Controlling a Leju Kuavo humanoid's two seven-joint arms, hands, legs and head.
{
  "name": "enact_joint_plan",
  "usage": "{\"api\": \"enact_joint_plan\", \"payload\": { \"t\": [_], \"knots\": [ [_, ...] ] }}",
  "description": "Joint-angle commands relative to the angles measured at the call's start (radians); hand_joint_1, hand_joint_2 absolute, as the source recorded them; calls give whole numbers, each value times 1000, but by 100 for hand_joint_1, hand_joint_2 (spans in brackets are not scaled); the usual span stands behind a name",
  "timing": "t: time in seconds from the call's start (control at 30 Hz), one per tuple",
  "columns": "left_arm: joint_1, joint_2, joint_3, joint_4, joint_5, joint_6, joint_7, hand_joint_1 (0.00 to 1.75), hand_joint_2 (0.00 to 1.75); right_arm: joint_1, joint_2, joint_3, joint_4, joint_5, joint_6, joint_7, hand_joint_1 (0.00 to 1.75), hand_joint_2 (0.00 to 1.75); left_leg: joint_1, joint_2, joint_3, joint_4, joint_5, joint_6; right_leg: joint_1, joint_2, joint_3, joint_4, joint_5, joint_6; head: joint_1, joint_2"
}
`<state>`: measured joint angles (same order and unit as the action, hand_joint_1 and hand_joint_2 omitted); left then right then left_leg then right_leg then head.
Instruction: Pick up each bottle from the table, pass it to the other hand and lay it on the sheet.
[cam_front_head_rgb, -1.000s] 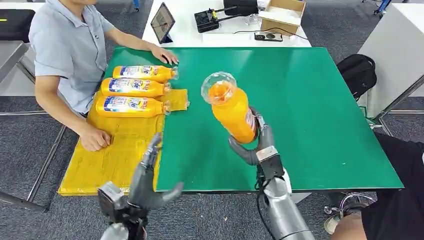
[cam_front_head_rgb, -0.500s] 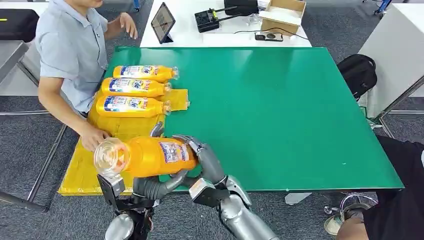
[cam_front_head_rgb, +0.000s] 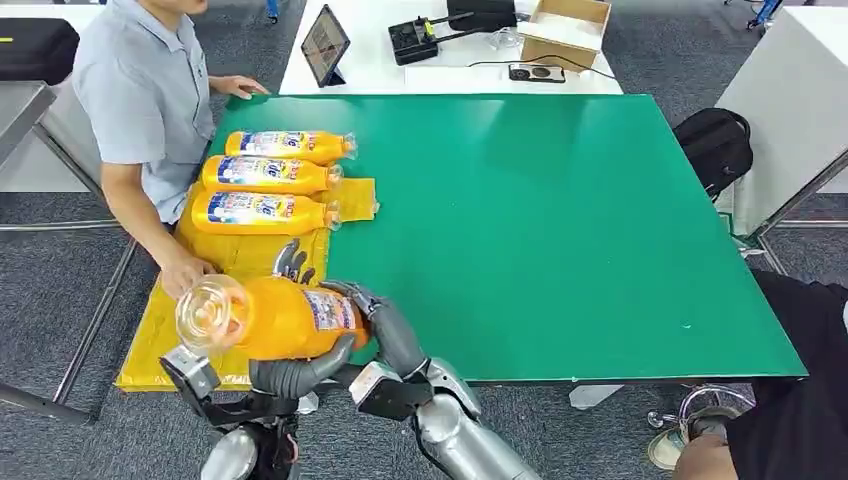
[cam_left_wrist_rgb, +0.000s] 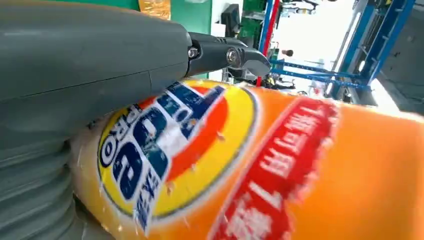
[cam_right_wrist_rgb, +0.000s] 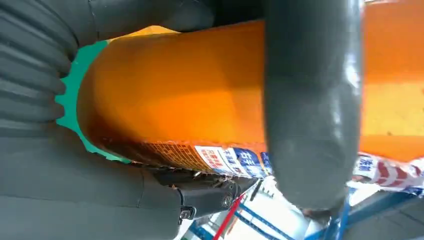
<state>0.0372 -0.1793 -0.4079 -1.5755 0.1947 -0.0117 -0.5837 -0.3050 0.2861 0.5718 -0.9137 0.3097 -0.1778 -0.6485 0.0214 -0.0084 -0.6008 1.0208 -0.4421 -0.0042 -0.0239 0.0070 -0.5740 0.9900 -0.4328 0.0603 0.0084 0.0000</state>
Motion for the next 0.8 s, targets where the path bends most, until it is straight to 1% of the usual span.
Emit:
{"api": "enact_joint_plan", "payload": {
  "t": [0.03,0.13,0.27,0.3,0.33,0.37,0.4,0.43,0.47,0.5,0.57,0.6,0.67,0.7,0.73,0.8],
  "knots": [
    [-43,13,23,-9,96,-98,32,175,175,-2,-36,93,179,44,59,25,175,175,1,-2,4,-2,0,1,1,-3,5,-2,-1,-3,-1,0],
    [-39,13,25,-6,107,-112,39,175,175,2,-41,95,179,52,54,26,175,175,1,-2,2,-1,0,1,1,-3,3,-2,-1,-2,0,0],
    [-37,10,29,-2,123,-131,53,175,175,7,-43,89,168,56,54,31,175,175,1,-4,4,-2,0,2,2,-5,5,-3,-1,-3,0,0],
    [-35,9,33,5,138,-149,68,175,175,15,-46,84,157,64,42,35,159,175,1,-3,4,-2,0,2,2,-5,6,-3,-1,-3,-1,0],
    [-34,7,38,13,156,-169,78,175,175,20,-49,79,150,70,37,38,136,175,1,-3,2,-1,0,1,1,-4,3,-2,-1,-2,0,0],
    [-33,5,43,20,170,-182,86,175,175,22,-51,77,146,78,29,42,0,175,0,-2,2,-1,0,1,1,-4,2,-2,-1,-2,0,0],
    [-33,0,52,35,196,-201,106,175,175,31,-53,64,131,82,12,38,0,175,1,-3,3,-2,0,2,2,-5,5,-3,-1,-3,0,0],
    [-38,-3,56,50,217,-217,120,175,175,32,-59,68,122,92,9,33,0,0,1,-3,3,-2,0,1,1,-5,4,-3,-1,-3,0,0],
    [-44,-2,58,66,246,-241,137,175,175,32,-67,73,113,106,3,25,0,0,0,-3,1,-1,0,1,1,-4,2,-1,-1,-2,0,0],
    [-54,-3,62,90,299,-281,164,175,175,36,-77,69,92,104,-1,-5,0,0,1,-4,3,-2,0,1,1,-6,4,-3,-1,-3,0,0],
    [-70,-7,74,120,336,-293,182,175,175,44,-86,56,69,98,-18,-43,0,0,1,-2,1,-1,0,1,1,-4,2,-2,0,-2,0,0],
    [-87,-7,82,144,370,-302,203,175,175,63,-99,55,8,83,-59,-50,0,0,0,-4,3,-2,1,2,1,-6,4,-3,-1,-3,-1,0],
    [-99,-3,93,162,388,-301,217,175,175,87,-125,85,-100,39,-114,-50,0,0,0,-4,1,-1,1,1,1,-6,1,-2,-1,-2,0,0],
    [-109,-2,102,175,396,-296,224,175,175,91,-142,105,-140,10,-143,-50,0,0,0,-5,1,-1,1,2,1,-8,3,-2,-1,-3,0,0],
    [-109,-2,102,175,396,-296,224,175,175,91,-142,105,-140,10,-143,-50,0,0,0,-3,0,0,1,1,1,-5,1,-1,-1,-2,0,0],
    [-132,2,118,201,398,-288,227,175,175,90,-163,125,-188,-11,-182,-50,0,0,0,-2,2,-1,0,1,1,-4,2,-2,-1,-2,0,0]
  ]
}}
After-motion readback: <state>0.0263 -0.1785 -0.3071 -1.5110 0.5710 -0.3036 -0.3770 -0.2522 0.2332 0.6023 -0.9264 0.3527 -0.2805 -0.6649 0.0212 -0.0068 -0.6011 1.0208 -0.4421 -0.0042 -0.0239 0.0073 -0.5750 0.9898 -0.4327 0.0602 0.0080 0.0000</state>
